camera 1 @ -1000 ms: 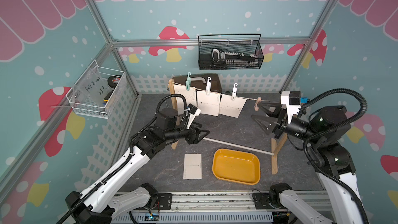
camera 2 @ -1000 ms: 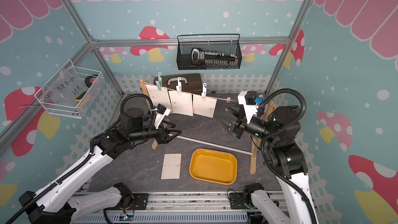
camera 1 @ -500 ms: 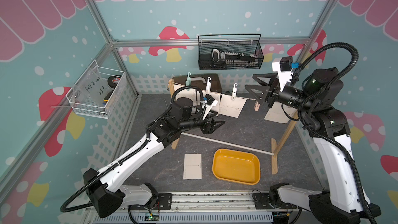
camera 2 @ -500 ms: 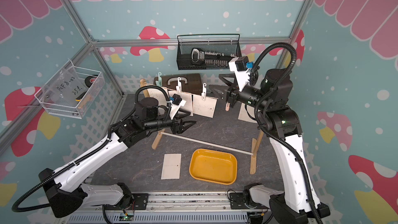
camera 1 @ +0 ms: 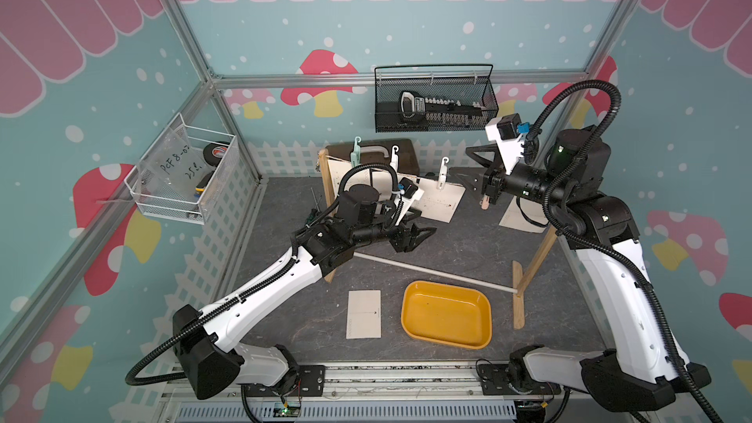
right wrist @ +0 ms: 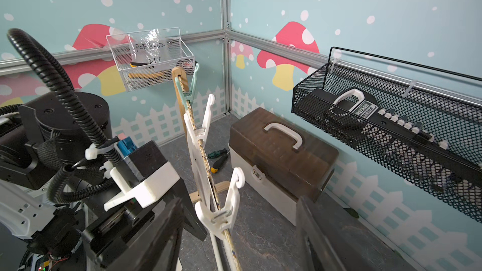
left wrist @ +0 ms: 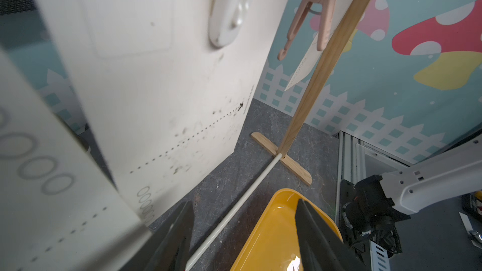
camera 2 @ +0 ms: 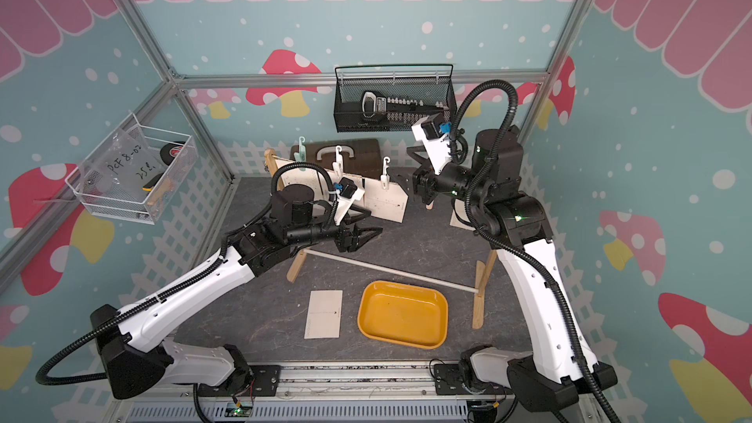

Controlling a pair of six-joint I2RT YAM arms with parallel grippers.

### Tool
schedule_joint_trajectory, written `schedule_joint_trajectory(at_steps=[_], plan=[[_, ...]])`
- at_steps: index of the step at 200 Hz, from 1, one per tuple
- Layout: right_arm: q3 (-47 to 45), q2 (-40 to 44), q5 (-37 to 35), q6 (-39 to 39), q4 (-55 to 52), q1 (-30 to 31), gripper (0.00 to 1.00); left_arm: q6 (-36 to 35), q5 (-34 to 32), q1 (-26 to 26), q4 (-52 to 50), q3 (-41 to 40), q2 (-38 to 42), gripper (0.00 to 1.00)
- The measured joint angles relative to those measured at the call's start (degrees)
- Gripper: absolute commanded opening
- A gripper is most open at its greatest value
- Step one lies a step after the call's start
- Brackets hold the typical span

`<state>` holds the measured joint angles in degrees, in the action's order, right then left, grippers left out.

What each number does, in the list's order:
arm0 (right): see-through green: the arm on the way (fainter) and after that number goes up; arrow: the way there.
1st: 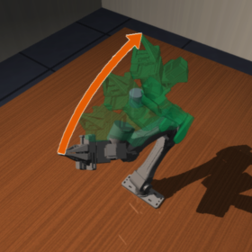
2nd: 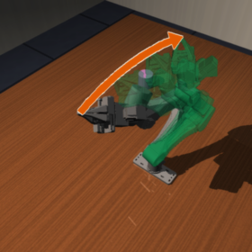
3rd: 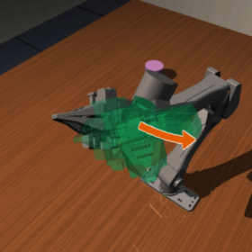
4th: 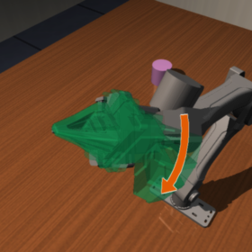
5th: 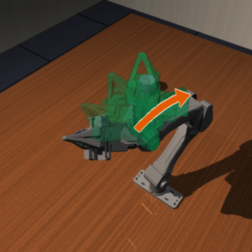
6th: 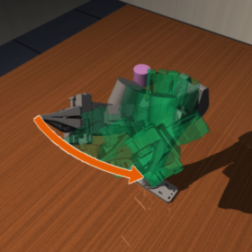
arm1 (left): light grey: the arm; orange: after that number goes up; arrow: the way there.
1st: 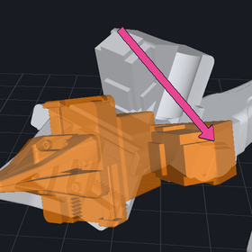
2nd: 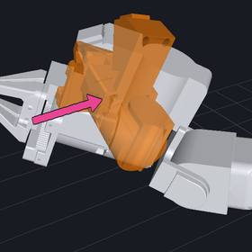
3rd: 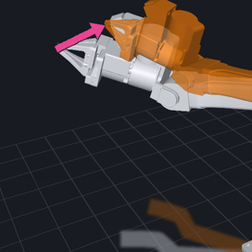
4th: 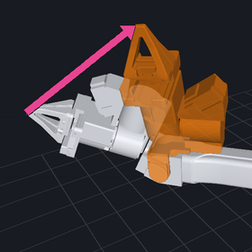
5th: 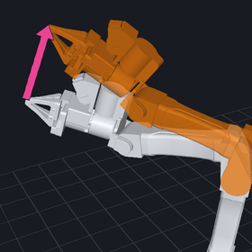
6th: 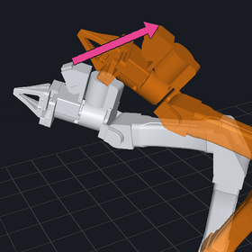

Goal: Remove the postcards from the strings
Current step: Pinch the postcard on the clothesline.

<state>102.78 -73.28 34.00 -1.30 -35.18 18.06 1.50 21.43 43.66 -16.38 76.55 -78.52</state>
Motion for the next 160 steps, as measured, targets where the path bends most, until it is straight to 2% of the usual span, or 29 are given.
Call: schedule_joint_trajectory(at_steps=[40,70,89,118,160], plan=[[-0.46,0.42,-1.03,0.81,0.07,0.09,0.68,0.00,-3.48,-0.02,-0.07,-0.24,0.44,0.67],[1.22,-0.13,-1.07,1.40,-0.37,1.75,0.69,1.31,-4.20,-1.66,-1.14,-3.41,4.44,0.67],[5.55,-2.16,-2.10,3.10,-1.46,4.81,0.70,4.26,-2.34,-6.12,-1.33,-5.99,7.85,0.68],[13.94,-7.69,-3.91,6.01,-3.87,9.97,0.75,10.97,2.56,-15.63,0.33,-10.97,12.55,0.70],[26.29,-18.27,-6.14,8.15,-9.68,13.25,0.79,15.78,9.20,-25.16,1.25,-14.78,15.34,0.73]])
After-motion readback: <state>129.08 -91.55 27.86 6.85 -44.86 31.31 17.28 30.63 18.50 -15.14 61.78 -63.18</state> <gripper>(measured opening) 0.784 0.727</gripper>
